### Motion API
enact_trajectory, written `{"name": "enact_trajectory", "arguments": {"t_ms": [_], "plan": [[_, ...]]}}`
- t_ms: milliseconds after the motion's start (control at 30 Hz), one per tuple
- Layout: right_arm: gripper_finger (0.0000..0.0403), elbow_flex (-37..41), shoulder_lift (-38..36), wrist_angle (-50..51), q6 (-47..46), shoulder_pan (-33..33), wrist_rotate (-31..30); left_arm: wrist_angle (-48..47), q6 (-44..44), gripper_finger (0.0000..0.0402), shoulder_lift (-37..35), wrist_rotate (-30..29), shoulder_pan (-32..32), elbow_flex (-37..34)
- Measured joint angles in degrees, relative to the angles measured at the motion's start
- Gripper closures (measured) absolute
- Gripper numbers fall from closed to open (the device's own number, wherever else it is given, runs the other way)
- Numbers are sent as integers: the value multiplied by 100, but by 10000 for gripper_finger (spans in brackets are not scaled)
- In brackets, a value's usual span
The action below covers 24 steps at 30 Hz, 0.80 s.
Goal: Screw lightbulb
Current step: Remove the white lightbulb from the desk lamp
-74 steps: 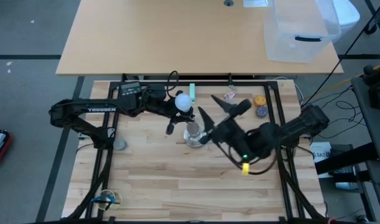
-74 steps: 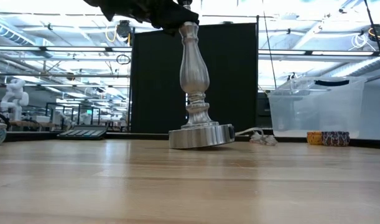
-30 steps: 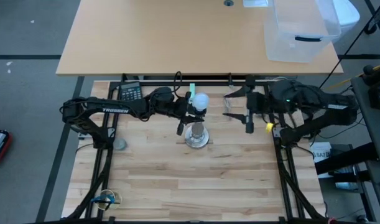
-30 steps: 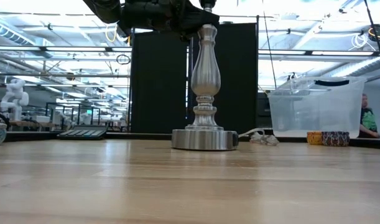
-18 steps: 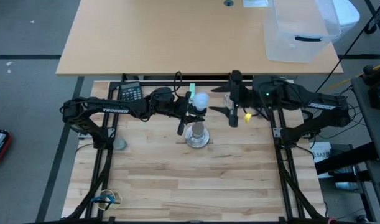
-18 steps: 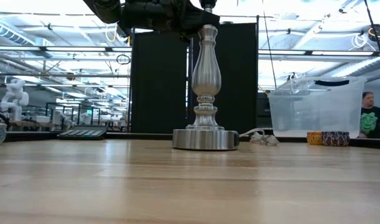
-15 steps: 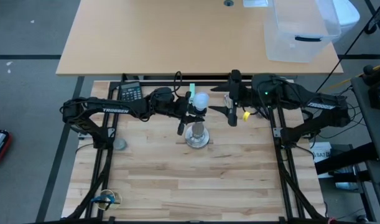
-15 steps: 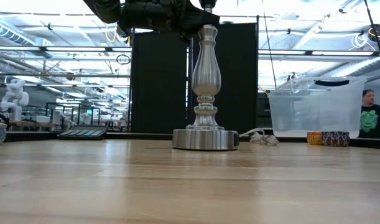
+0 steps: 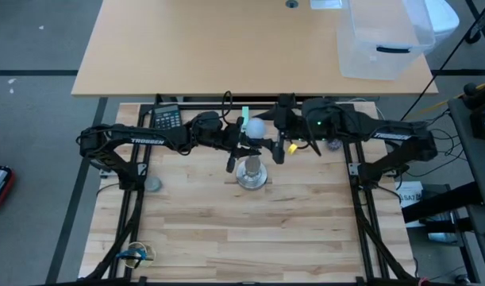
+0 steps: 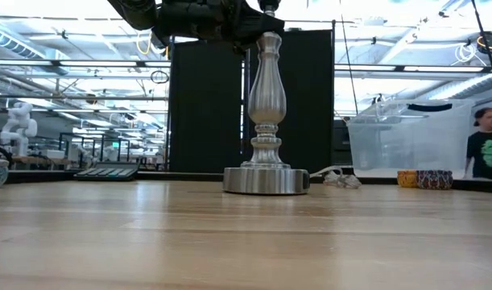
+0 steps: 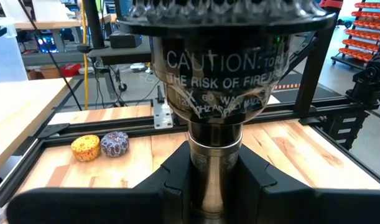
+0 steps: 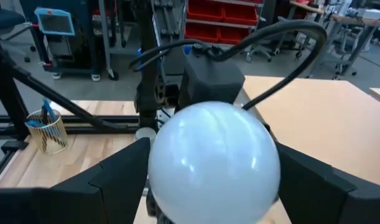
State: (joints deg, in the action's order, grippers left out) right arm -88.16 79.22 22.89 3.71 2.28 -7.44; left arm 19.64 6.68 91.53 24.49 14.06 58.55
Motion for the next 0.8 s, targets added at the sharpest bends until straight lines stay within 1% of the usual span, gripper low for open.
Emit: {"name": "enact_trajectory", "arguments": {"t_ms": [333,633,800], "plan": [[101,0,44,-90,-1,0,6,-5,-4,328,0,-2,0,2],[152,-7,33,79,247,0,96,-13,71,328,0,156,2,2],[150,-9,11,155,536,31,360,-32,166,328,3,422,36,6]]}}
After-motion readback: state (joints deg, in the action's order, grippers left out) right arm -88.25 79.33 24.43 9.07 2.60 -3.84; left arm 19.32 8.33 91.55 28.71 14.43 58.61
